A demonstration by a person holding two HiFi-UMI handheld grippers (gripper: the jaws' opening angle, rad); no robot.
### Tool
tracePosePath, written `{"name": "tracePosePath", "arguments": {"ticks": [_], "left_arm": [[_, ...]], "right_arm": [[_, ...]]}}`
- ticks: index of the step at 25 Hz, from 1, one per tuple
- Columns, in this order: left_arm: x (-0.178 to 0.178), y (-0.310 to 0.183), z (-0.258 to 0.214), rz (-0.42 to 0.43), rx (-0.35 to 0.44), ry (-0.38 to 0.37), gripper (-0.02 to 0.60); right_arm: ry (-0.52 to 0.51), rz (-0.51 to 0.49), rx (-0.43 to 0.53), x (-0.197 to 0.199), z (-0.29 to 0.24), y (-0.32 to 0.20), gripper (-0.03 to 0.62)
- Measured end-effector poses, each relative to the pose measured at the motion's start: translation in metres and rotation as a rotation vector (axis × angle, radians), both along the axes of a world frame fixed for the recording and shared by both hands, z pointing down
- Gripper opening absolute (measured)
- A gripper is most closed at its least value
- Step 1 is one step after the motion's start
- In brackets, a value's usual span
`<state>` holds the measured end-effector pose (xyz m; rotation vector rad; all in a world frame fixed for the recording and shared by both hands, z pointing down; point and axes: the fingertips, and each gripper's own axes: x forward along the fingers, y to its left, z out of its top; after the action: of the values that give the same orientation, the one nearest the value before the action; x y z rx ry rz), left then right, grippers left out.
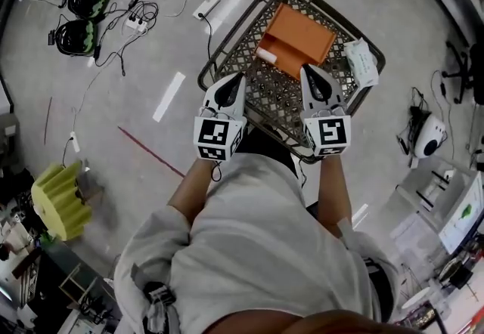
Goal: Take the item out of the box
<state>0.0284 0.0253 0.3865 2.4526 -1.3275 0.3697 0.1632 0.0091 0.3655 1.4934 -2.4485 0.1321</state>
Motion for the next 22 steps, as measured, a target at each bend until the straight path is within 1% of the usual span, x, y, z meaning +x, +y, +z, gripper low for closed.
{"name": "tracePosePath", "arguments": {"ticks": [4,9,15,18,22], "left_arm": [[-0.013,-0.016,0.02,-0.015,-0.058,0.017,0.009],[-0.025,-0.05,0.035,-0.003,-0.094,0.044,0.009],[-0.03,-0.082,0.078,0.024,-0.156,0.067,0.009],[-0.034,-0.095,0.099,0.013,-0.194,0.094,0.009],[-0.045,-0.107,0.13,-0.011,-0.244,0.102,0.009]], "right_arm": [[0.041,-0.024,-0.041,-0.01,0.018,-0.017,0.005],[0.099,-0.045,-0.118,-0.023,0.044,-0.047,0.005],[0.119,-0.042,-0.246,-0.032,0.089,-0.067,0.005],[0.146,-0.035,-0.291,-0.033,0.108,-0.074,0.005],[0.155,-0.031,-0.347,-0.039,0.135,-0.086,0.006]]}}
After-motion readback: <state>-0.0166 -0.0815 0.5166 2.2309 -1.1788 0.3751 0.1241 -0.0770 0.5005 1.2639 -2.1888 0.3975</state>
